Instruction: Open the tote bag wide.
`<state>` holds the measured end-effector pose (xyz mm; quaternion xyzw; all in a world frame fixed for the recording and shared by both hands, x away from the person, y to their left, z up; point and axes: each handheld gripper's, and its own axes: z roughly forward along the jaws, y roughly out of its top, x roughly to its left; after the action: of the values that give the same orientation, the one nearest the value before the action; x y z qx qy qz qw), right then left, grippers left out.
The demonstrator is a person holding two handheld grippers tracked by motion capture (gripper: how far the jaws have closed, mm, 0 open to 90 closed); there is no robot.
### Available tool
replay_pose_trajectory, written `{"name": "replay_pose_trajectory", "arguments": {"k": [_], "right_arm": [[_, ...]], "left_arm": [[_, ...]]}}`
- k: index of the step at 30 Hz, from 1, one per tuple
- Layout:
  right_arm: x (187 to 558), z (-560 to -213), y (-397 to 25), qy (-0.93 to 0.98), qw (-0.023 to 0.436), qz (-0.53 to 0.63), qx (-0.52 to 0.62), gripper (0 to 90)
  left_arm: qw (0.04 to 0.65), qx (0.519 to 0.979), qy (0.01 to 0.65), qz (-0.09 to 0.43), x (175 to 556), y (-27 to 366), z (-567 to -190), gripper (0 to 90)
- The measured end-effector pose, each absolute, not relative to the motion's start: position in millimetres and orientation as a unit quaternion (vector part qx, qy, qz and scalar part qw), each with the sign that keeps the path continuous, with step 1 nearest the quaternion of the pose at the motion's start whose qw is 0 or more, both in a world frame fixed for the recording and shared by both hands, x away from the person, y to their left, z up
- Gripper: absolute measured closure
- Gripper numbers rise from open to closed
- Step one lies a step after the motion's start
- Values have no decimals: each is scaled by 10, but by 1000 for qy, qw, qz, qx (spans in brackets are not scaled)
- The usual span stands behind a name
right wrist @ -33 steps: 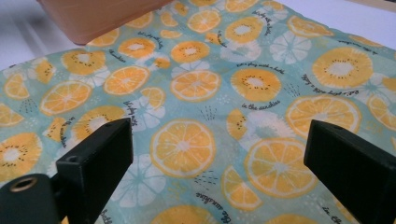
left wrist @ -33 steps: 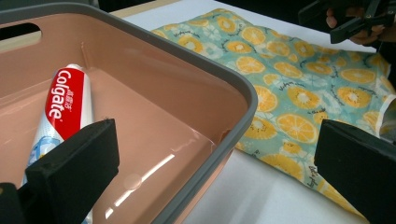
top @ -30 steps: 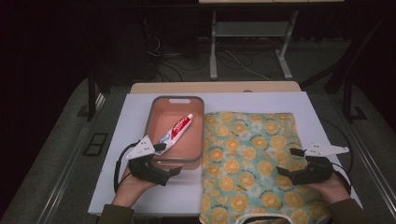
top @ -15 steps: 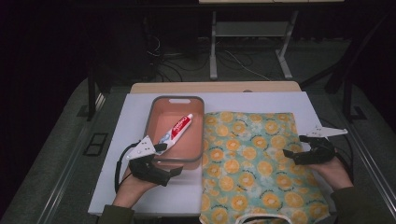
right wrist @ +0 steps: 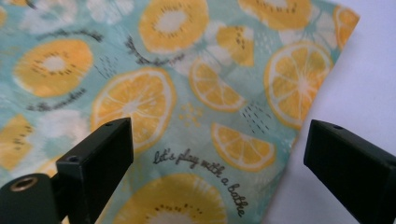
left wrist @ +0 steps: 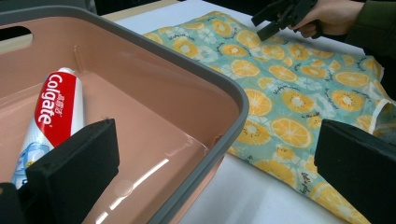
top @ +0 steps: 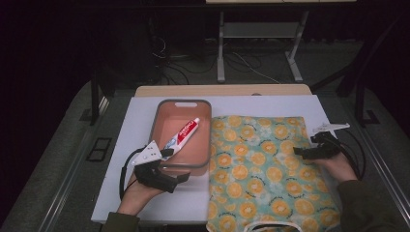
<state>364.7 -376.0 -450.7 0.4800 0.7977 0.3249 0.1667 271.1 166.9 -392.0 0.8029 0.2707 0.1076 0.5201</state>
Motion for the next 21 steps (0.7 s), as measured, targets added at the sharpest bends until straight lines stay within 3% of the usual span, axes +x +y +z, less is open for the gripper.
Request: {"name": "replay_pose_trajectory", "arguments": {"k": [5,6,7,9,10,13,14,15,17,21], "right_arm": [[3646,-4553,-3763,808,161,309,475,180],[3630,-4537,-3771,808,161,311,475,285],[3630,-4537,-3771,808,161,311,475,285],[3610,-4515,-3806,807,160,315,474,464],[3610,-4515,-3806,807,160,315,474,464],[3601,-4501,-3827,807,159,317,471,644],[3595,-4495,-3822,812,155,318,464,748],[3595,-4495,-3822,812,155,318,464,748],[3593,-4490,-3793,821,144,321,451,886],[3603,-4479,-3767,821,126,327,452,893]], "left_arm": [[521,802,271,108,2708,1662,-3920,0],[521,803,270,107,2708,1661,-3920,0],[520,803,270,106,2708,1659,-3921,0],[520,803,270,106,2708,1656,-3921,0],[521,803,270,106,2709,1655,-3921,0],[520,804,269,105,2709,1651,-3920,0],[521,804,268,105,2708,1650,-3920,0],[521,803,268,104,2709,1650,-3920,0],[522,803,268,103,2709,1649,-3919,0],[523,802,268,101,2706,1644,-3920,0]]}}
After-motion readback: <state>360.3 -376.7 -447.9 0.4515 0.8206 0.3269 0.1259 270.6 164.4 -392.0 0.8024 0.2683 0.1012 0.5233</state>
